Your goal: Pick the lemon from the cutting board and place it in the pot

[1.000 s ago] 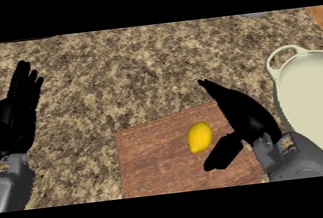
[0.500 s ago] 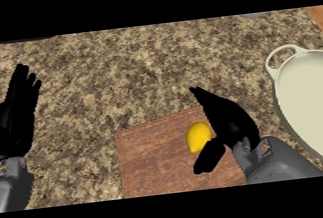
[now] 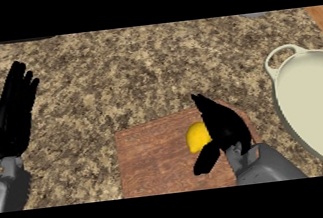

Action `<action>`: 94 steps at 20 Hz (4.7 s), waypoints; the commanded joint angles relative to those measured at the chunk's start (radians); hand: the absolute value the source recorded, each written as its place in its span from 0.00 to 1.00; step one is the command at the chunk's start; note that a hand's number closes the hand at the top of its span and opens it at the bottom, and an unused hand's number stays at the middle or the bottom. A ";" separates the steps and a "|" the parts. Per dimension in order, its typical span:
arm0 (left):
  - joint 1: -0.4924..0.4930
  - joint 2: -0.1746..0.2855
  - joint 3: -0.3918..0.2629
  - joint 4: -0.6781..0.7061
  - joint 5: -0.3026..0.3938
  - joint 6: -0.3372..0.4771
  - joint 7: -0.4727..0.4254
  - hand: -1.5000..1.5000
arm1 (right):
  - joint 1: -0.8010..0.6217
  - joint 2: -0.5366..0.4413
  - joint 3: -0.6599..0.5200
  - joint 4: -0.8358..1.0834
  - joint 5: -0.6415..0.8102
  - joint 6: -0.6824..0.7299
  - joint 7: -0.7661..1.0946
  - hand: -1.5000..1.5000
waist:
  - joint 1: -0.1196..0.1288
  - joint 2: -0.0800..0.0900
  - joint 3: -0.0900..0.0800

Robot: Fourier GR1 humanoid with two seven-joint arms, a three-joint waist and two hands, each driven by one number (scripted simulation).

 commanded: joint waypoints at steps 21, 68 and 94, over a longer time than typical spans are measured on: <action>-0.018 -0.078 0.053 0.041 -0.080 -0.040 -0.011 0.50 | -0.019 0.091 -0.141 0.212 0.200 0.165 -0.286 1.00 | -0.001 0.001 0.000; 0.048 -0.064 0.073 -0.019 -0.048 -0.088 -0.016 0.50 | 0.799 -0.558 -0.345 -0.761 -0.102 -0.604 -0.842 1.00 | -0.006 0.006 0.004; -0.032 -0.103 0.045 0.038 -0.104 -0.069 -0.024 0.50 | 0.118 -0.475 -0.558 0.554 -0.272 -0.202 -1.387 0.00 | 0.018 0.008 0.002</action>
